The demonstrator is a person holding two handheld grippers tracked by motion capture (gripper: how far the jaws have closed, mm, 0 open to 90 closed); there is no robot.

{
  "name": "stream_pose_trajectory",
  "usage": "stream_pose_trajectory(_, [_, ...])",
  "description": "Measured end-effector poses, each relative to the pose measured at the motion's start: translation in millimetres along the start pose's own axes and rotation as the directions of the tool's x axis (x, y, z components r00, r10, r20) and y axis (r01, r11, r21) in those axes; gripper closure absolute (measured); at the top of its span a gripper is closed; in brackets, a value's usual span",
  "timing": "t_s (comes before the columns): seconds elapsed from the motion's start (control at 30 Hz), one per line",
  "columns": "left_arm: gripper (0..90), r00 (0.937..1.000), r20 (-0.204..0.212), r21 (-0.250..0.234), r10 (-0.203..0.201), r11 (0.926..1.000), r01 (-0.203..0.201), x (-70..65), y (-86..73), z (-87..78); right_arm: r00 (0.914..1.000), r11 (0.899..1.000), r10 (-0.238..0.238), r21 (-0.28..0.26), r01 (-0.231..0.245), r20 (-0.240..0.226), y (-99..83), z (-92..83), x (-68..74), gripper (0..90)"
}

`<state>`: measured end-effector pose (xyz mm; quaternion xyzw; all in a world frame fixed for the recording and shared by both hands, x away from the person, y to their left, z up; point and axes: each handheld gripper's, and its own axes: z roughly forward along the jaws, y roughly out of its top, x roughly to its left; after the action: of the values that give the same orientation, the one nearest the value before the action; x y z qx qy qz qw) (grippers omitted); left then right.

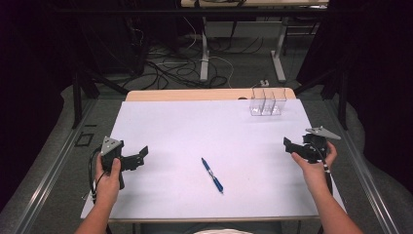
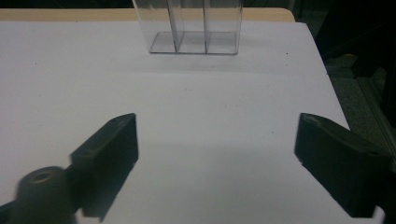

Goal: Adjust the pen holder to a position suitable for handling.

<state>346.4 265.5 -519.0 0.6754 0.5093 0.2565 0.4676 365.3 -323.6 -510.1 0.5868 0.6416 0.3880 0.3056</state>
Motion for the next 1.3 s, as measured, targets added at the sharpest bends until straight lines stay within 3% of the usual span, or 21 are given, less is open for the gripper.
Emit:
stream_pose_trajectory(0.07, [0.2, 1.0, 0.003, 0.003, 0.001, 1.0, -0.001, 0.0, -0.1, 0.2, 1.0, 1.0, -0.004, 0.001, 0.004, 0.002, 0.5, 0.4, 0.7, 18.1])
stream_pose_trajectory(0.1, [0.2, 1.0, 0.0, 0.006, 0.0, 1.0, 0.0, -0.2, -0.5, 0.6, 0.9999, 1.0, -0.015, 0.001, 0.015, 0.0, 1.8, 0.8, 1.1, 24.5])
stream_pose_trajectory(0.2, [0.2, 1.0, 0.002, 0.008, 0.0, 1.0, 0.0, -0.3, -0.3, 0.9, 0.9987, 0.999, -0.045, -0.021, 0.044, -0.026, 3.3, 2.3, 1.5, 31.5])
stream_pose_trajectory(0.37, [0.2, 0.9999, 0.01, 0.013, 0.003, 0.9999, -0.003, -1.6, -0.7, 0.8, 0.9958, 0.997, -0.074, -0.03, 0.072, -0.055, 6.8, 5.5, 3.4, 37.6])
stream_pose_trajectory(0.57, [0.2, 0.9999, 0.013, 0.022, 0.003, 0.9997, -0.003, -0.8, -1.4, 1.4, 0.9905, 0.994, -0.107, -0.041, 0.104, -0.087, 27.4, 12.7, 3.7, 45.6])
stream_pose_trajectory(0.7, [0.2, 0.9999, 0.016, 0.025, -0.005, 0.9997, 0.004, -0.5, -1.7, 1.8, 0.9921, 0.996, -0.083, -0.018, 0.082, -0.094, 42.9, 18.0, 3.7, 45.7])
stream_pose_trajectory(1.0, [0.2, 0.9997, 0.021, 0.041, -0.014, 0.9991, 0.013, 0.2, -2.9, 2.9, 0.9856, 0.99, -0.142, -0.015, 0.141, -0.092, 73.6, 26.4, 3.5, 45.7])
stream_pose_trajectory(1.3, [0.2, 0.9996, 0.024, 0.048, -0.012, 0.9988, 0.011, 0.5, -3.7, 4.2, 0.9824, 0.983, -0.178, 0.023, 0.18, -0.055, 110.6, 41.6, 3.2, 48.9])
